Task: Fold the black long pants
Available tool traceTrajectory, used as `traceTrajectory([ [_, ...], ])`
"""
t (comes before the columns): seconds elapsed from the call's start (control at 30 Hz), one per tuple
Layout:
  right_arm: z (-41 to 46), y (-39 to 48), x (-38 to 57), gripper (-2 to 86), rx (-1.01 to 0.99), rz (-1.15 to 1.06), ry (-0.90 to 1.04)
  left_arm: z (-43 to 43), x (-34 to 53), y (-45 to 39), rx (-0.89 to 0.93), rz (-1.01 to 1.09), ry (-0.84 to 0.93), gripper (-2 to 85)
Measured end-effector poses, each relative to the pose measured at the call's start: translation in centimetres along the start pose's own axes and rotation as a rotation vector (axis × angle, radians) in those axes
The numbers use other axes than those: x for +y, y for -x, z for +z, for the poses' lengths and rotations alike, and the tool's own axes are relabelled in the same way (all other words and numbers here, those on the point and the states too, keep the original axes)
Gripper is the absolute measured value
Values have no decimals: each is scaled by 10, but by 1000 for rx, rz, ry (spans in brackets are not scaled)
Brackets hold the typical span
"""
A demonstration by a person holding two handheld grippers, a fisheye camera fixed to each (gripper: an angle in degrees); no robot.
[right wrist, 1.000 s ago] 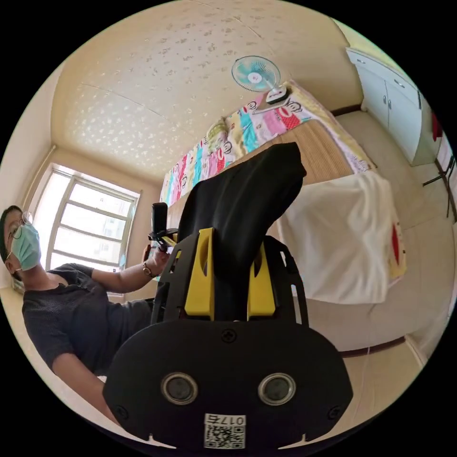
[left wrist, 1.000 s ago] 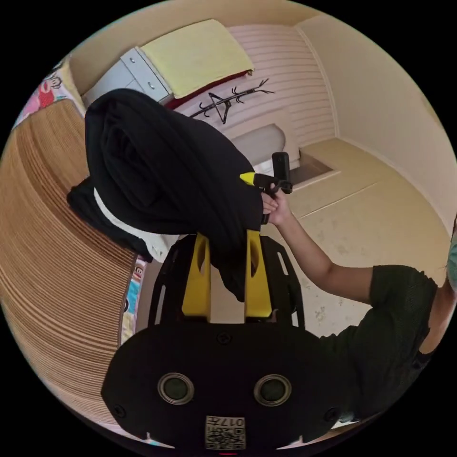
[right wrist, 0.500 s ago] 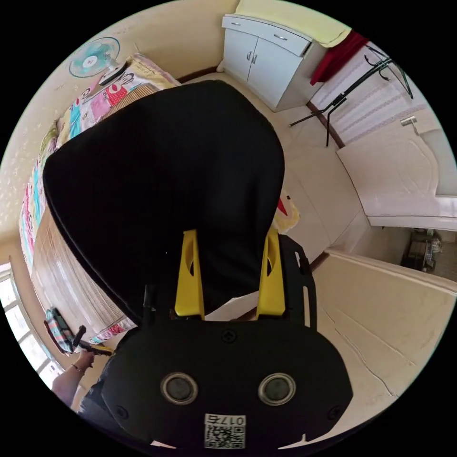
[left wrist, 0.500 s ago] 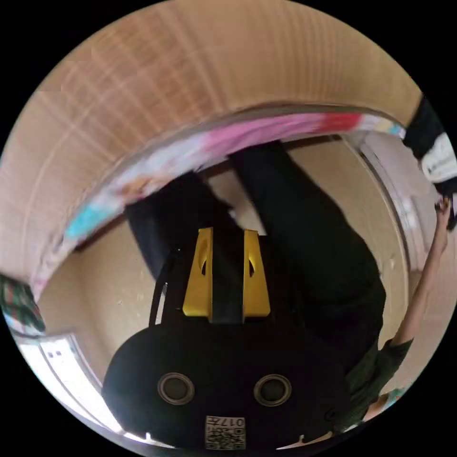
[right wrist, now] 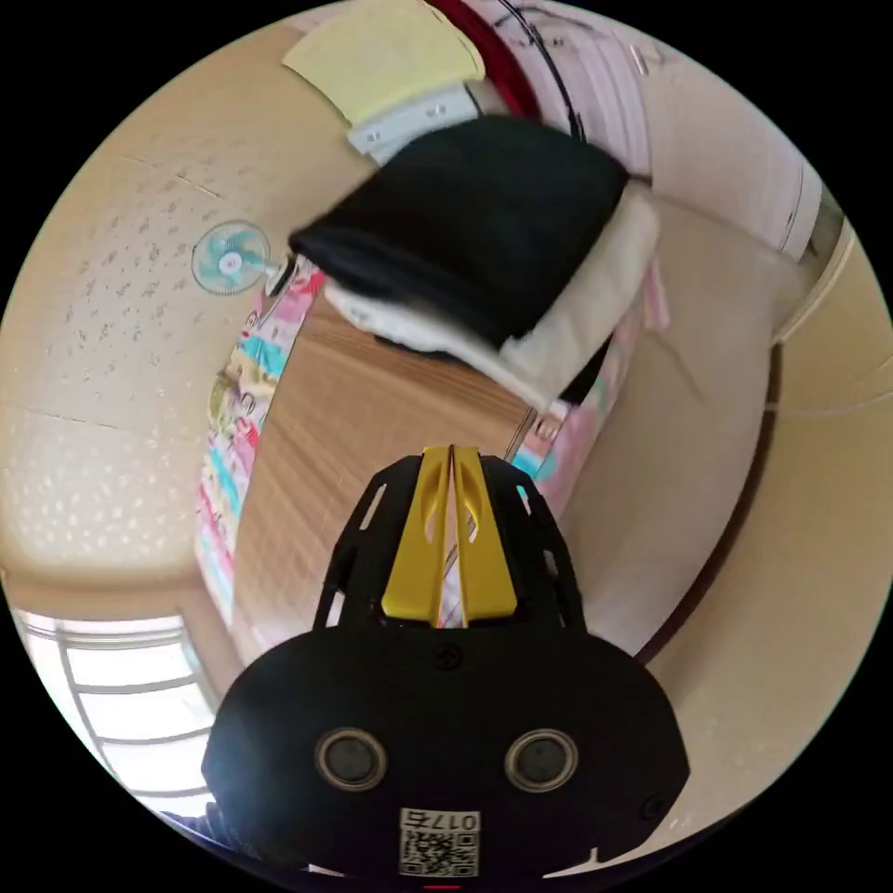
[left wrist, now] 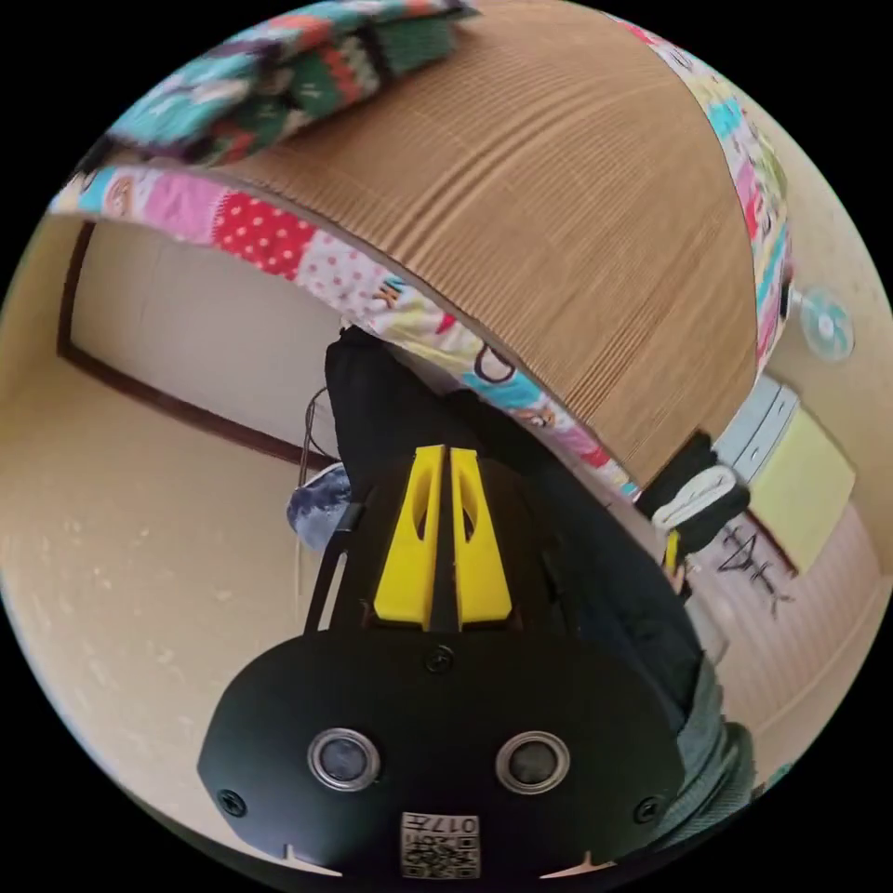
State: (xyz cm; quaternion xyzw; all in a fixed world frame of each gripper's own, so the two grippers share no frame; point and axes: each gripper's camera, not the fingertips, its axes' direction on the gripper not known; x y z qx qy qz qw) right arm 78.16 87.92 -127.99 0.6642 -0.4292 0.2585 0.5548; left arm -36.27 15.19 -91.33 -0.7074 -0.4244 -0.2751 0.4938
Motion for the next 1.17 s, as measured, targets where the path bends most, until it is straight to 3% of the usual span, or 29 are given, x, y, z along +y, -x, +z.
traceTrajectory([
  [0.03,55,-15,16,10,-179,59,214,11,3,-14,-65,35,29,-3],
  [0.07,82,-20,25,8,-292,78,310,29,10,-40,-239,87,76,-4],
  [0.13,161,-19,78,6,-749,191,549,43,27,-69,-579,168,51,-4],
  [0.2,189,4,102,6,-980,235,639,47,40,-79,-928,286,36,-4],
  [0.23,193,30,106,5,-1045,146,661,44,42,-76,-965,294,27,-4],
  [0.33,200,85,109,5,-944,-126,775,18,43,-34,-846,194,34,-4],
  [0.43,216,96,114,5,-807,-225,892,-8,47,37,-455,-28,8,-5],
  [0.5,224,81,113,4,-741,-207,937,-10,59,96,-95,-175,-16,-5],
  [0.6,218,33,102,3,-648,-127,897,-1,79,148,281,-276,-77,-5],
  [0.7,187,-28,87,3,-606,4,703,0,91,183,412,-385,-120,-5],
  [0.83,136,-109,85,3,-667,208,393,-35,84,198,429,-368,-212,-5],
  [0.93,104,-152,100,3,-834,279,228,-95,67,164,318,-65,-332,-5],
  [1.0,87,-173,114,4,-902,283,158,-138,44,124,71,113,-331,-4],
  [1.07,72,-192,132,4,-892,289,100,-163,23,97,-54,236,-348,-2],
  [1.17,58,-230,171,4,-842,360,11,-192,-13,63,-261,295,-379,7],
])
